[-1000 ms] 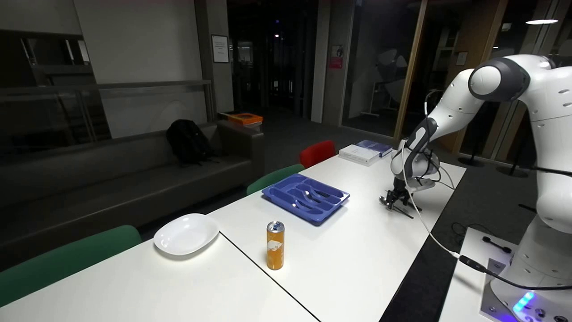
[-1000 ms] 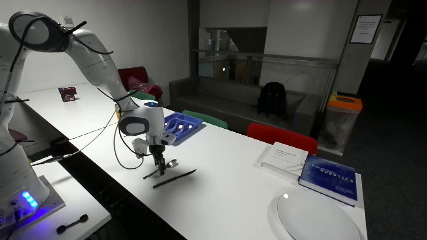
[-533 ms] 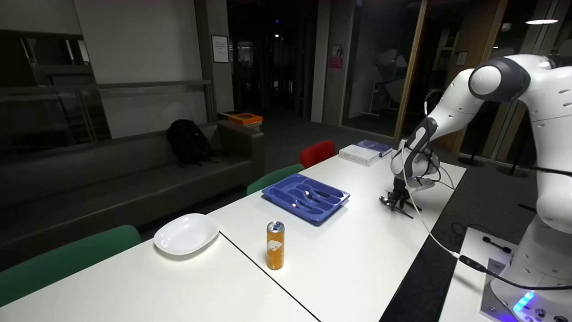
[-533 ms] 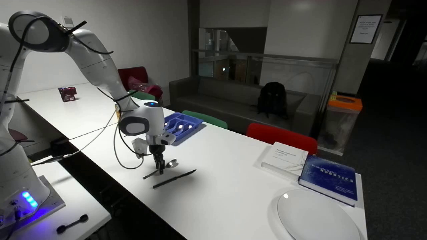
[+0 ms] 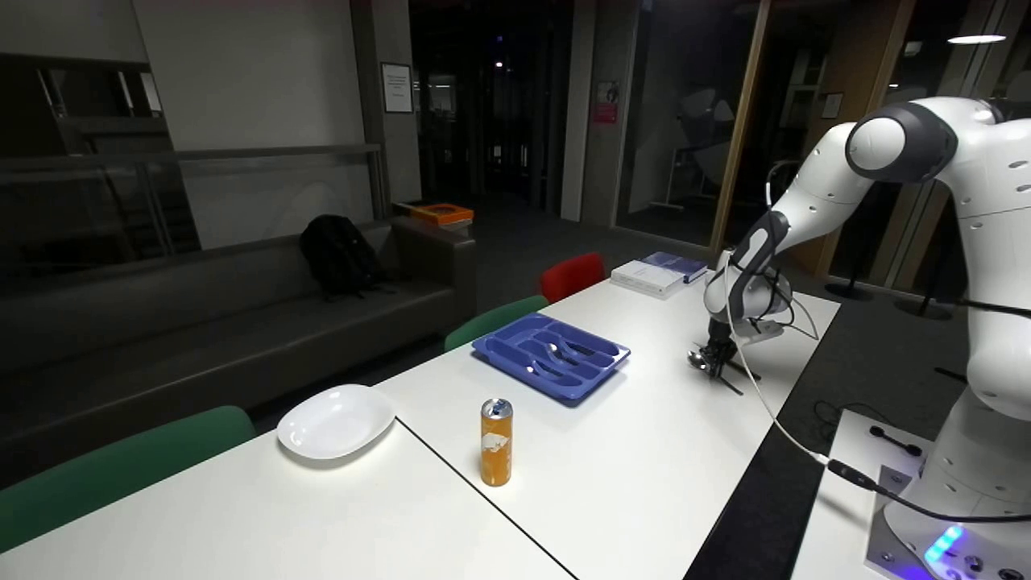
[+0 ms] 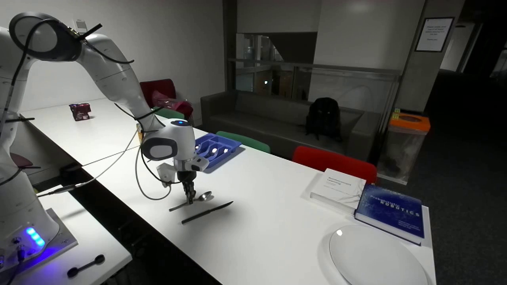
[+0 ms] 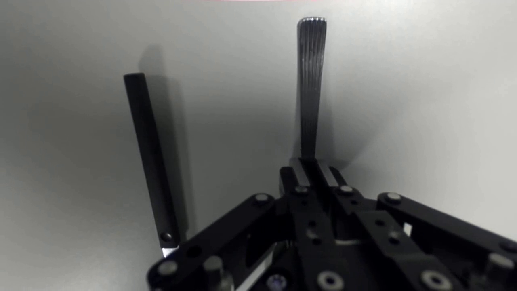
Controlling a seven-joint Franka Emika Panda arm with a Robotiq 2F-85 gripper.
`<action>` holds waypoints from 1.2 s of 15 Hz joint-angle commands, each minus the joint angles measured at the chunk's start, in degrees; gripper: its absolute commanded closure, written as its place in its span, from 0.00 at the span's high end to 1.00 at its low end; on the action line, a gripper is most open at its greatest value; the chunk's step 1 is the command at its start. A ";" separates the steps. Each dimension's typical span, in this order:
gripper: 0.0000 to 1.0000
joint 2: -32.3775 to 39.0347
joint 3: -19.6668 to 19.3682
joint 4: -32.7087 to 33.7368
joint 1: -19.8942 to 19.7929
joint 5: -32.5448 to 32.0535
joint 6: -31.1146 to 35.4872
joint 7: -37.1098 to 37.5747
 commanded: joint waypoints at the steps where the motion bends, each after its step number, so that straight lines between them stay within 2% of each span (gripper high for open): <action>1: 0.02 -3.05 -1.27 -3.05 1.50 -2.86 2.00 2.07; 4: 0.02 -5.94 -3.63 -5.84 4.64 -6.14 4.35 5.26; 7: 0.02 -9.79 -9.31 -8.93 10.80 -12.56 6.32 11.29; 10: 0.02 -14.63 -16.34 -10.34 18.45 -22.03 3.89 19.56; 12: 0.02 -17.77 -18.54 -9.82 21.15 -28.79 -0.10 23.58; 13: 0.02 -19.71 -17.75 -9.15 21.28 -31.26 -3.65 24.78; 15: 0.02 -23.29 -13.57 -8.44 19.36 -33.29 -11.03 24.79; 18: 0.02 -27.30 -6.48 -6.98 17.40 -29.16 -21.47 21.35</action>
